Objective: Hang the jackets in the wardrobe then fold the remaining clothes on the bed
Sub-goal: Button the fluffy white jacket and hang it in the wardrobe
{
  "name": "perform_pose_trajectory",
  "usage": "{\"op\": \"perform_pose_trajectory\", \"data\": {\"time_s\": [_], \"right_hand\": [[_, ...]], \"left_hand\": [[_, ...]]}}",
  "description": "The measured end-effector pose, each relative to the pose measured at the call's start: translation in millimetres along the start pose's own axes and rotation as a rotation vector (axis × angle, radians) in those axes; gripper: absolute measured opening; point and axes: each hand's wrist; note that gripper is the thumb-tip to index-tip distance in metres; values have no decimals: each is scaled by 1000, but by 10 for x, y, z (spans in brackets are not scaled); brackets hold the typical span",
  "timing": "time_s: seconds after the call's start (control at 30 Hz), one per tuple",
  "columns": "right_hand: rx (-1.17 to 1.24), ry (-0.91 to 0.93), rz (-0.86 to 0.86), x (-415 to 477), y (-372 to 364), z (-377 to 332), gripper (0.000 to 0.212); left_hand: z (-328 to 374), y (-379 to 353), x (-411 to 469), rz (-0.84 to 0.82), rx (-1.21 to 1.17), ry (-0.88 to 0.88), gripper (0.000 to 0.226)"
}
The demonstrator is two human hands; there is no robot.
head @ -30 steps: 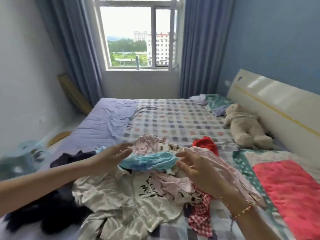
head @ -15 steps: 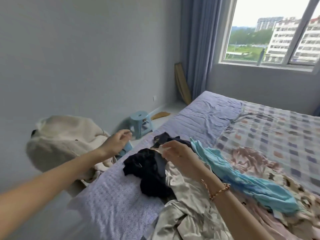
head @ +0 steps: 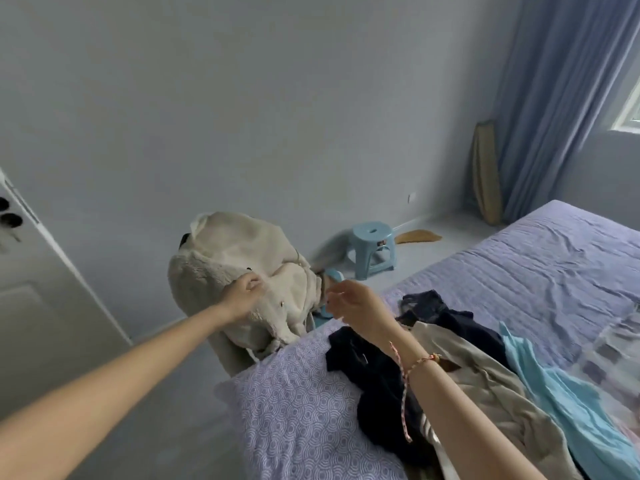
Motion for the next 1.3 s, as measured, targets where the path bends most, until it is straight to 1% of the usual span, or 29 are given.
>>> {"op": "perform_pose_trajectory", "data": {"time_s": [0.03,0.13,0.23,0.37,0.43,0.5,0.53,0.6,0.67,0.7,0.73,0.8,0.87,0.9,0.97,1.07,1.13,1.2,1.3], "right_hand": [[8,-13,-19,98,-81,14,20],[33,-34,-135,481,-358,41,13],[13,-35,-209,757,-575,101,5],[22,-52,-277,1340,-909,258,14],[45,-65,-299,1632,-1040,305,17],[56,-69,-327,1966,-1184,339,18],[57,-66,-316,2013,-1174,293,17],[19,-44,-352,2452,-1390,322,14],[-14,-22,-357,2928,-1585,289,12],[-30,-23,-358,2984,-1611,218,12],[-20,-21,-385,3397,-1894,352,12],[-31,-31,-381,3455,-1944,298,13],[-4,-57,-394,3582,-2136,385,14],[4,-75,-406,3619,-2222,432,14],[20,-124,-431,3632,-2353,509,15],[-5,-145,-479,3569,-2503,636,15],[-19,-171,-490,3531,-2505,673,15],[-33,-190,-487,3500,-2462,664,16],[-45,-191,-469,3502,-2326,609,17]], "left_hand": [[-97,34,71,16,-8,34,27],[-328,142,366,60,-23,154,32],[-508,261,700,104,-42,249,36],[-843,551,1449,185,-50,361,40],[-1039,658,1824,219,-65,408,35],[-1219,725,2145,270,-52,453,20],[-1224,704,2177,299,-40,467,23],[-1421,679,2523,370,-23,523,37],[-1554,607,2878,410,-35,566,41],[-1537,576,2920,454,-69,589,52],[-1760,527,3309,479,-68,631,66],[-1656,504,3375,522,-44,721,89],[-1723,485,3579,562,-90,842,101],[-1769,504,3680,598,-129,877,101],[-1910,524,3792,664,-147,909,91],[-2106,552,3809,630,84,846,72],[-2170,611,3762,584,142,810,60],[-2189,688,3688,517,124,775,46],[-2156,800,3586,496,-20,735,44]]}}
Point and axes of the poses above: each hand's wrist, its own x-axis towards the middle knuckle, its own y-axis out of the back of the hand, z = x × y, and after that the axes turned 3 degrees about -x, right-handed
